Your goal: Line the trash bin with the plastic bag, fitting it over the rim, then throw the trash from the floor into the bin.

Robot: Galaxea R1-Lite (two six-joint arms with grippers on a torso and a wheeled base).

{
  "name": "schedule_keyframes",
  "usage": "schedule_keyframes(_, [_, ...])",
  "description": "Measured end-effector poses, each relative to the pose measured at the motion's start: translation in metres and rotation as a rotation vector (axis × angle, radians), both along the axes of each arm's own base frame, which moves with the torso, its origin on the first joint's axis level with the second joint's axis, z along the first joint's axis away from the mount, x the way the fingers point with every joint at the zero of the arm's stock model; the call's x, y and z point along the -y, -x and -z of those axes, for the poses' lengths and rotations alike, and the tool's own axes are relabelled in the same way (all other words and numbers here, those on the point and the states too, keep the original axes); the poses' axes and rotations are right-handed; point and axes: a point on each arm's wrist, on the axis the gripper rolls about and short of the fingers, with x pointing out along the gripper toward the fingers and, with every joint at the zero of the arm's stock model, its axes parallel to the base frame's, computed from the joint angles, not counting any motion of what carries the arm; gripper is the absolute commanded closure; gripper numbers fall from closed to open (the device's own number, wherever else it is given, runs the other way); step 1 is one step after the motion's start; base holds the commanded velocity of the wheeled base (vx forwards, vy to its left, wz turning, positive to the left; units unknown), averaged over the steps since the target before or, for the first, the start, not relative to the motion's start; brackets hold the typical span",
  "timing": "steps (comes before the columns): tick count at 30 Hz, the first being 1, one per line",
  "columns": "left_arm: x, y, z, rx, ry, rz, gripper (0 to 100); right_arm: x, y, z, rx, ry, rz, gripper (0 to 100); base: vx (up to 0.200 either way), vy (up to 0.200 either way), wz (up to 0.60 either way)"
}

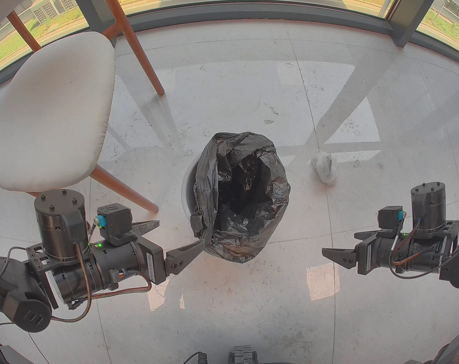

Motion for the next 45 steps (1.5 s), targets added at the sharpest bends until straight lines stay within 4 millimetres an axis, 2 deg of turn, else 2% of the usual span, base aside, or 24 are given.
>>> schedule_keyframes(6, [0.002,-0.007,0.001,-0.013,0.009,-0.091,0,0.0,0.001,0.001,0.0,0.009,0.011,0,0.0,0.0,0.0])
schedule_keyframes(13, [0.022,-0.043,-0.014,0.057,0.031,-0.198,0,0.001,0.0,0.001,0.001,0.014,0.024,0,0.0,0.0,0.0])
schedule_keyframes(17, [0.038,-0.062,-0.007,0.055,0.005,-0.26,0,0.002,0.0,0.001,0.001,0.015,0.027,0,0.0,0.0,0.0])
schedule_keyframes(23, [0.061,-0.081,0.013,0.028,-0.034,-0.261,0,0.005,0.001,0.0,0.006,0.013,0.039,0,0.0,0.0,0.0])
schedule_keyframes(29, [0.078,-0.1,0.025,0.036,-0.054,-0.254,0,0.007,0.003,-0.001,0.007,0.012,0.045,0,0.0,0.0,0.0])
schedule_keyframes(40, [0.09,-0.117,0.035,0.047,-0.07,-0.251,0,0.008,0.005,-0.002,0.011,0.01,0.046,0,0.0,0.0,0.0])
schedule_keyframes(41, [0.09,-0.119,0.035,0.048,-0.07,-0.253,100,0.008,0.004,-0.002,0.012,0.01,0.046,0,0.0,0.0,0.0])
schedule_keyframes(45, [0.091,-0.122,0.039,0.045,-0.075,-0.262,100,0.008,0.004,-0.002,0.013,0.01,0.046,0,0.0,0.0,0.0])
